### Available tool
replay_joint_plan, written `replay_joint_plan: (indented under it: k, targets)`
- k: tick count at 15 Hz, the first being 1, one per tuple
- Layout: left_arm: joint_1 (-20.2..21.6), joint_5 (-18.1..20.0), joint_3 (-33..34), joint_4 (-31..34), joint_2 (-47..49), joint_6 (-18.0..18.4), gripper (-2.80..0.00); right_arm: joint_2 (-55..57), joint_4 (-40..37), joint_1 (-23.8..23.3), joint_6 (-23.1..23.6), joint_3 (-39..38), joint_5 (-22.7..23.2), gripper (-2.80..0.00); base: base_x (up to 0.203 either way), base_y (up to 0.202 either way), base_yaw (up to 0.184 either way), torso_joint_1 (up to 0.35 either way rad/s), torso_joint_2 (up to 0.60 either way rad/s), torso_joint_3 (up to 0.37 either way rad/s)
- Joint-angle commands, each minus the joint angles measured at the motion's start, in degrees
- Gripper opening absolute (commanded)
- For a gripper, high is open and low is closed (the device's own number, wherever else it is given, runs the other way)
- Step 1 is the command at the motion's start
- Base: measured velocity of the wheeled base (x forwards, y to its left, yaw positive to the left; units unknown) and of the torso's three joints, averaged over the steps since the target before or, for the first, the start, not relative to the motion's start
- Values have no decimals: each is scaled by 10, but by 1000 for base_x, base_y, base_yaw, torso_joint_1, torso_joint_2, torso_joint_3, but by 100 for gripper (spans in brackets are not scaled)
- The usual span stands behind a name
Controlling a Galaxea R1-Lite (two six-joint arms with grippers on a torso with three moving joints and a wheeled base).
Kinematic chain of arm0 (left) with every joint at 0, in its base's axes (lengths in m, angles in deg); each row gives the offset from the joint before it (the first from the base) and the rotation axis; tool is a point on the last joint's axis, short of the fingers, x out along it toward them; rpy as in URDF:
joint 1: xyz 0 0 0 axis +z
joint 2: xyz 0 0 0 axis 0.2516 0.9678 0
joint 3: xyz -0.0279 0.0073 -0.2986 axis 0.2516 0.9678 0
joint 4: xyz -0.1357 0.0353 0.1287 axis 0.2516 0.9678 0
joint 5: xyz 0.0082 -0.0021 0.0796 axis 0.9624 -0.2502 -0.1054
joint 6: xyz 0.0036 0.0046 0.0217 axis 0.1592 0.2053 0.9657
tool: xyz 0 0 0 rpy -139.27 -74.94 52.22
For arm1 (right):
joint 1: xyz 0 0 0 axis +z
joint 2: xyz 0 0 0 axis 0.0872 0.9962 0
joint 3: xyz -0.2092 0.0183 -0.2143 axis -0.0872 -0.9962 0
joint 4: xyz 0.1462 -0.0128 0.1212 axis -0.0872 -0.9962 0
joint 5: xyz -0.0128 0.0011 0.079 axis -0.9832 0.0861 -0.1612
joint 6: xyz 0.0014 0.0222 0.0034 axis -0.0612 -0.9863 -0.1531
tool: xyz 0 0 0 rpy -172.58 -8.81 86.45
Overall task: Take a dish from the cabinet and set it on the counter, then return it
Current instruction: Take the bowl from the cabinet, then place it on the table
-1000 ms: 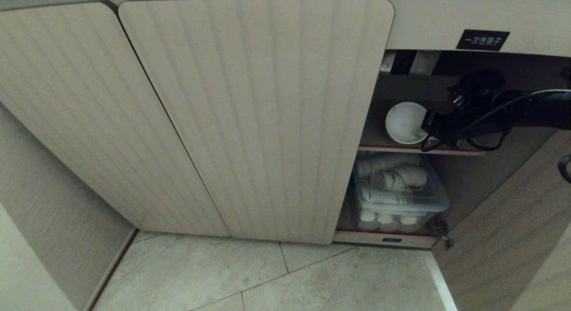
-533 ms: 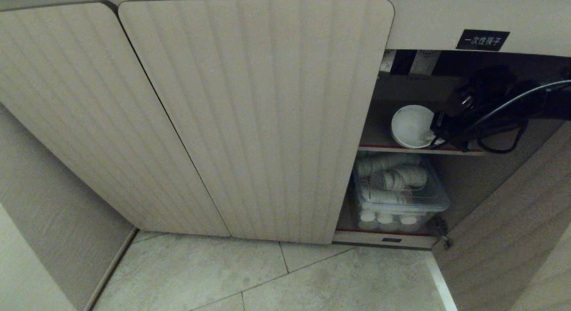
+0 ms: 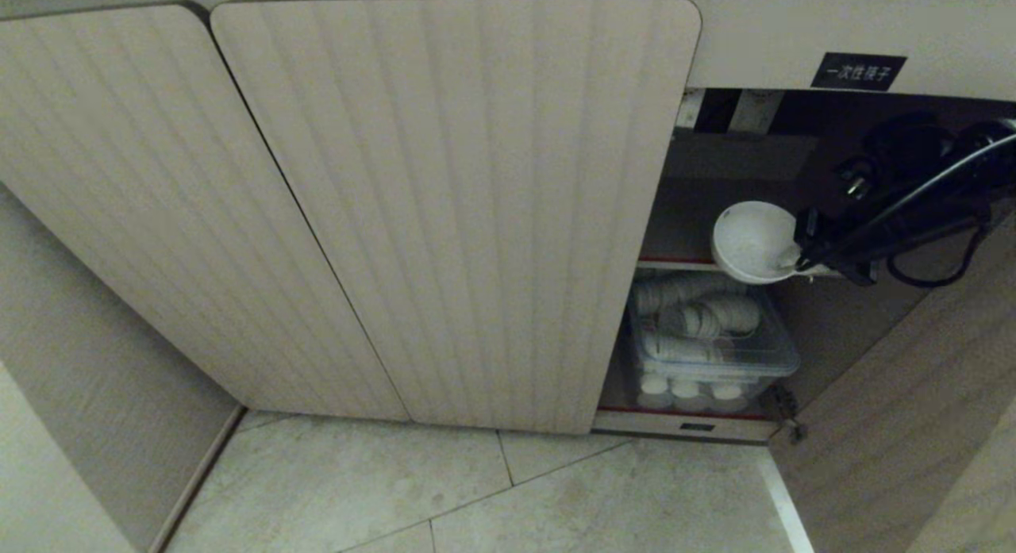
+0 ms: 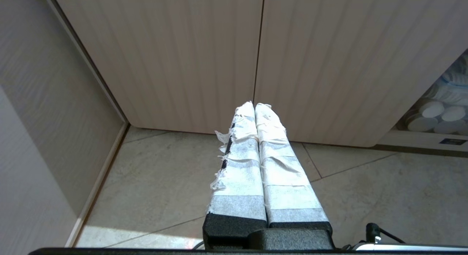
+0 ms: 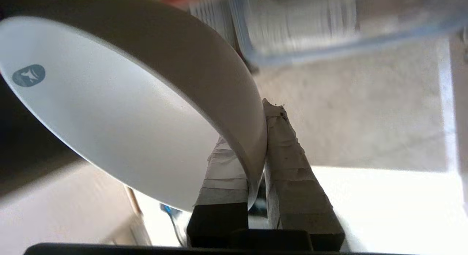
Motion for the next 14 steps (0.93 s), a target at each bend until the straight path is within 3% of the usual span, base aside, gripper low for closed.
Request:
replay_joint_plan:
  k: [1,14]
  targets:
    - [0,0,0,0,0,0,-280,-39,-8,-2,24,-49,2,-280,0,0,0,0,0,0]
    - [0,0,0,0,0,0,-280,-204,9,-3,130,-334,0,-280,0,0,0,0,0,0]
